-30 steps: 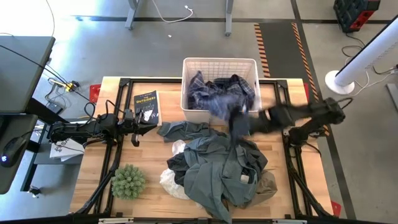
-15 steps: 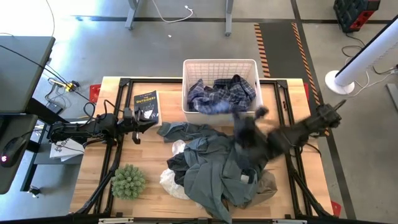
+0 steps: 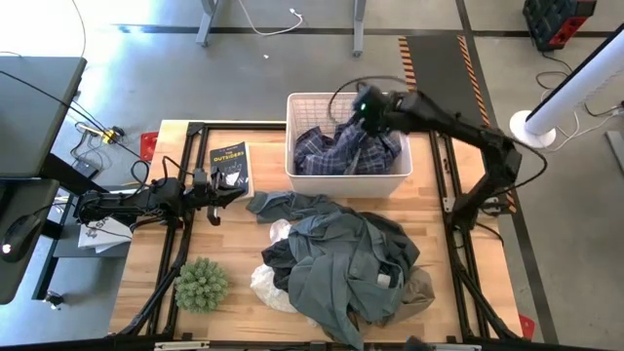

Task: Sort clothes
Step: Put the blue pants into the white bin

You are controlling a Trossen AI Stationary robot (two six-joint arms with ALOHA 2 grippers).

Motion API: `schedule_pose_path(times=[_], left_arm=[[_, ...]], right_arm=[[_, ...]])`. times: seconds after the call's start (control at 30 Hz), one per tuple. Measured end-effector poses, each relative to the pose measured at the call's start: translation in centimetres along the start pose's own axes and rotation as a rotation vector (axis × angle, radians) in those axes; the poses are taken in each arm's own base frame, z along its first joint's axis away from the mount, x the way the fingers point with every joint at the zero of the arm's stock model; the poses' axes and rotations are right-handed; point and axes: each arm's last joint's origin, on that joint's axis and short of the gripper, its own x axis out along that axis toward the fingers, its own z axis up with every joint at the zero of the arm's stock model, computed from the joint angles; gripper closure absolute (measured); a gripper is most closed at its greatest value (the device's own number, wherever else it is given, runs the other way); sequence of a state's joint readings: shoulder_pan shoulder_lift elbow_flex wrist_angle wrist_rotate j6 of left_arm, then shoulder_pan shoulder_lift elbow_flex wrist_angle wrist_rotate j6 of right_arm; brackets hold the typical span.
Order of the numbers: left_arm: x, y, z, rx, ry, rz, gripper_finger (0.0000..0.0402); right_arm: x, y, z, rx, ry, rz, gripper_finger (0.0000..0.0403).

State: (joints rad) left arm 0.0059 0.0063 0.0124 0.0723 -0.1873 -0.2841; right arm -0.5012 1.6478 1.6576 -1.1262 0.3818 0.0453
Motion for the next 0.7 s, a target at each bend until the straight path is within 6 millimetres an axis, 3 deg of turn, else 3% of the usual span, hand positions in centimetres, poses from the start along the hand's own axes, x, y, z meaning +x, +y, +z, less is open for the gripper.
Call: schedule_pose_path(times=[0.17,0.3,0.43,0.57,0.7], left_arm=[[0.0,0.0,0.0,-0.001,0.005,-0.012,0.0392],[0.0,0.0,0.0,-0.003,0.006,-0.012,0.0392],[0.0,0.0,-0.1,-0.01,0.017,-0.017,0.0392],[0.0,0.0,-0.2,-0.017,0.029,-0.013,0.0392],[0.0,0.0,-0.2,-0.025,0.029,-0.013,0.0392]], right_arm=[[-1.8,-3.1,-0.5,0.115,0.114,-0.013,0.0217],[-5.4,-3.0,-0.8,0.136,0.132,0.025,0.0192],[-10.1,1.0,-2.2,0.0,0.001,0.131,0.0191],[-14.1,7.0,-5.4,-0.164,-0.165,0.288,0.0191],[-15.7,13.2,-9.9,-0.223,-0.29,0.449,0.0192]])
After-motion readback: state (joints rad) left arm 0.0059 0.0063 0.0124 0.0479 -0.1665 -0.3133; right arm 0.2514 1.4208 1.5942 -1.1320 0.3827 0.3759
